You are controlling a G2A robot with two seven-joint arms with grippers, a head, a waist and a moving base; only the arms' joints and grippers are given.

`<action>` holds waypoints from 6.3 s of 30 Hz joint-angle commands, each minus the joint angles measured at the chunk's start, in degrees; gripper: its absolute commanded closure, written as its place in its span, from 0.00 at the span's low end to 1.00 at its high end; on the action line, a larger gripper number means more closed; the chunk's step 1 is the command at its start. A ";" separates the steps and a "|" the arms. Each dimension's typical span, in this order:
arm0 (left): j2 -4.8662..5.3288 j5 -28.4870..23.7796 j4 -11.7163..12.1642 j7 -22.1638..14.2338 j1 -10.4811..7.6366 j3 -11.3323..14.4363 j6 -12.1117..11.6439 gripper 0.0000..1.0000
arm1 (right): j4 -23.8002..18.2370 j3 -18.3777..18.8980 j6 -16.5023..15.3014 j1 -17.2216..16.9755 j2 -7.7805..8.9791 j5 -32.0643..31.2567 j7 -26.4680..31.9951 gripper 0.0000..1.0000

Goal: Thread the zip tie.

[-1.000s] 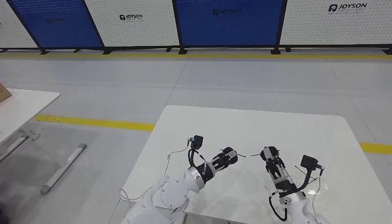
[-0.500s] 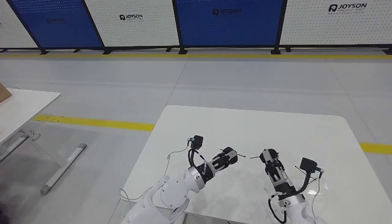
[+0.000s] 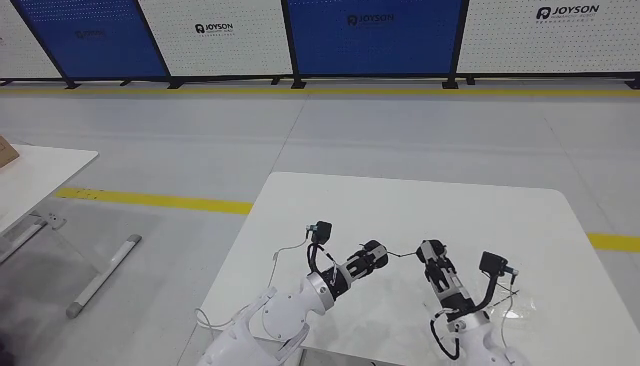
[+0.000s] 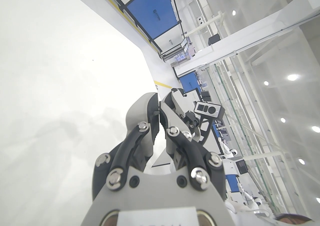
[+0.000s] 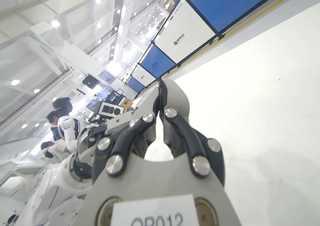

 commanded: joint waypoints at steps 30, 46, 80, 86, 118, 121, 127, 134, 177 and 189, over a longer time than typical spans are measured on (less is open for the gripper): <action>-0.09 0.13 0.12 0.54 -0.13 0.33 0.23 1.00 | -0.82 1.06 0.59 -0.93 -0.67 -1.48 0.89 1.00; -0.09 0.13 0.12 0.54 -0.13 0.33 0.23 1.00 | 0.28 0.78 0.25 -0.30 -1.55 -2.74 1.29 1.00; -0.16 -1.67 0.19 0.41 -0.31 0.07 0.12 1.00 | 2.65 2.85 -6.17 -0.38 -2.59 -2.16 2.32 1.00; -0.16 -1.66 0.21 0.49 -0.31 0.03 0.14 1.00 | 1.56 4.27 -6.10 -1.93 -2.52 -2.52 0.87 1.00; -0.16 -1.66 0.21 0.49 -0.31 0.03 0.14 1.00 | 2.18 3.87 -6.34 -1.02 -3.51 -3.31 1.46 1.00; -0.16 -1.66 0.21 0.49 -0.31 0.03 0.14 1.00 | 2.33 3.82 -5.90 -0.82 -3.62 -3.44 1.81 1.00; -0.16 -1.66 0.21 0.49 -0.31 0.03 0.14 1.00 | 1.91 3.98 -6.35 -1.24 -3.79 -3.75 1.11 1.00; -0.16 -1.66 0.21 0.49 -0.31 0.03 0.14 1.00 | 1.70 4.33 -6.24 -1.67 -3.92 -4.03 1.13 1.00; -0.16 -1.66 0.21 0.49 -0.31 0.03 0.14 1.00 | 1.41 4.27 -4.37 -1.82 -5.07 -6.46 1.03 1.00; -0.16 -1.66 0.21 0.49 -0.31 0.03 0.14 1.00 | 1.26 4.91 -4.63 -2.31 -5.20 -6.72 1.33 1.00</action>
